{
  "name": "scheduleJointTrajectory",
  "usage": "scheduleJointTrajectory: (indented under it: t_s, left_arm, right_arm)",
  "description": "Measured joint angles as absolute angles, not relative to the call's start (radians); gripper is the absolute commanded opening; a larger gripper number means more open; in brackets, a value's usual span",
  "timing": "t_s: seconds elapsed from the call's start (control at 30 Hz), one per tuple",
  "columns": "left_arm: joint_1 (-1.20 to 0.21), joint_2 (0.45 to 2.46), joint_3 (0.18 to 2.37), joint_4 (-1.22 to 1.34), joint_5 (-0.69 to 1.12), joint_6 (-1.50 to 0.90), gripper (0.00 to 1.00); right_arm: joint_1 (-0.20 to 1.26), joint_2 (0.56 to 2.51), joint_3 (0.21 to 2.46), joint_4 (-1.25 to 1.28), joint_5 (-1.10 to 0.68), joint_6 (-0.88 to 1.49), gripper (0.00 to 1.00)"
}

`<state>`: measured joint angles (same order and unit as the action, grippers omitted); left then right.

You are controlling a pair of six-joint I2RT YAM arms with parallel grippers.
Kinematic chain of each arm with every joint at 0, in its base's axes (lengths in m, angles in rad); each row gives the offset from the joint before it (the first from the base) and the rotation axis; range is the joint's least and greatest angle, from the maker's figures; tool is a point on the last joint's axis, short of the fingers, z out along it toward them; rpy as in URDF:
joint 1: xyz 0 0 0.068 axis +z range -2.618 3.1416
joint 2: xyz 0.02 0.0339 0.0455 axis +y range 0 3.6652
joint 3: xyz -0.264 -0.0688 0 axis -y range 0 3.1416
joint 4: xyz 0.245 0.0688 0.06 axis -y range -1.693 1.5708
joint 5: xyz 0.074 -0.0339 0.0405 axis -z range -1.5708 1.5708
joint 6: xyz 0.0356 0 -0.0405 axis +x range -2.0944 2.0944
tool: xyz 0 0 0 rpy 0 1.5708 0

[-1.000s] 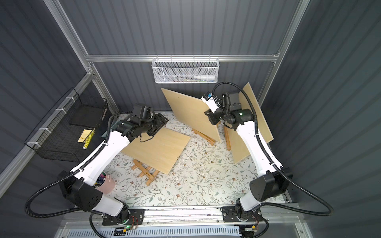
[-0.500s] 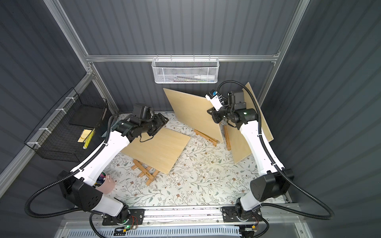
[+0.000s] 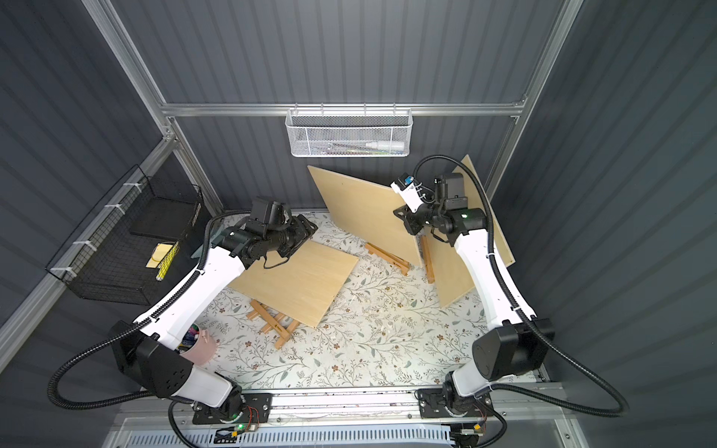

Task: Assemble the easel
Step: Place the drawing board on the easel.

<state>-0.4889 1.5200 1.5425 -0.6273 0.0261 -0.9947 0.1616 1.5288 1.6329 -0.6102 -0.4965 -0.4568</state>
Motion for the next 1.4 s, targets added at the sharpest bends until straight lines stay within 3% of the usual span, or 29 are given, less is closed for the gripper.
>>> scheduleJointTrajectory:
  t_s: [0.9, 1.4]
  left_arm:
    - [-0.489, 1.52, 1.542, -0.627, 0.027, -0.998, 0.72]
    - [-0.489, 1.505, 1.542, -0.627, 0.027, -0.998, 0.72]
  right_arm:
    - [0.053, 1.481, 1.268, -0.174, -0.656, -0.355, 0.0]
    - [0.027, 1.514, 1.3, -0.218, -0.698, -0.44, 0.0]
